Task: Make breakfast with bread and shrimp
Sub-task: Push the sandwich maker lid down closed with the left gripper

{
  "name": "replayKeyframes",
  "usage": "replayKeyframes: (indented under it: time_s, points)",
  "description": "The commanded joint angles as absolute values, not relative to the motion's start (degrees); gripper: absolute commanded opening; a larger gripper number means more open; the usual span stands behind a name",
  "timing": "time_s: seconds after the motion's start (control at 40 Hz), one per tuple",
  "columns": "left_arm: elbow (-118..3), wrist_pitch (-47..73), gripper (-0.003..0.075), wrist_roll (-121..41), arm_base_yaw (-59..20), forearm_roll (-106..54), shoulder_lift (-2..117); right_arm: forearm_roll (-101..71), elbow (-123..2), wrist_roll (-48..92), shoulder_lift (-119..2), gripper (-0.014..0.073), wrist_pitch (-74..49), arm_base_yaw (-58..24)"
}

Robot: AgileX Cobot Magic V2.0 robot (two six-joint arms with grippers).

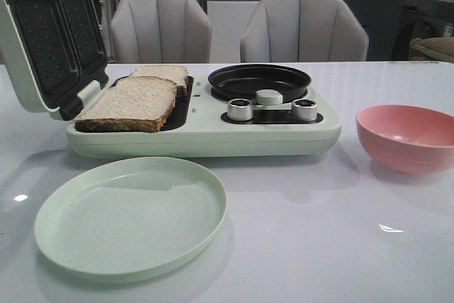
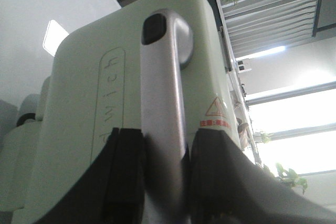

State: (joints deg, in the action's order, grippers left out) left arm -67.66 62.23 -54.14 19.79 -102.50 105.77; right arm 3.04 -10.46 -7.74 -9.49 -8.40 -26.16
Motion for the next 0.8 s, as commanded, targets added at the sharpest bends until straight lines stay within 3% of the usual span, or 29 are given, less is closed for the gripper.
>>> replayKeyframes:
  time_s: [0.0,0.2,0.5,0.78]
  points:
    - [-69.3,65.0,0.0111,-57.8,15.9,-105.5,103.6,3.2,-12.1,-7.5,-10.0,0.0603,-3.6,-26.0]
    - [-69.3,60.4,0.0111,-63.0,7.2,-104.6,103.6,3.2,-12.1,-7.5,-10.0,0.0603,-3.6,-26.0]
    - [-69.3,39.8,0.0111,-65.1,-7.8,-96.0,105.0,3.2,-12.1,-7.5,-10.0,0.0603,-3.6,-26.0]
    - [-69.3,32.6,0.0111,-65.1,-12.3,-91.1,105.3,3.2,-12.1,-7.5,-10.0,0.0603,-3.6,-26.0]
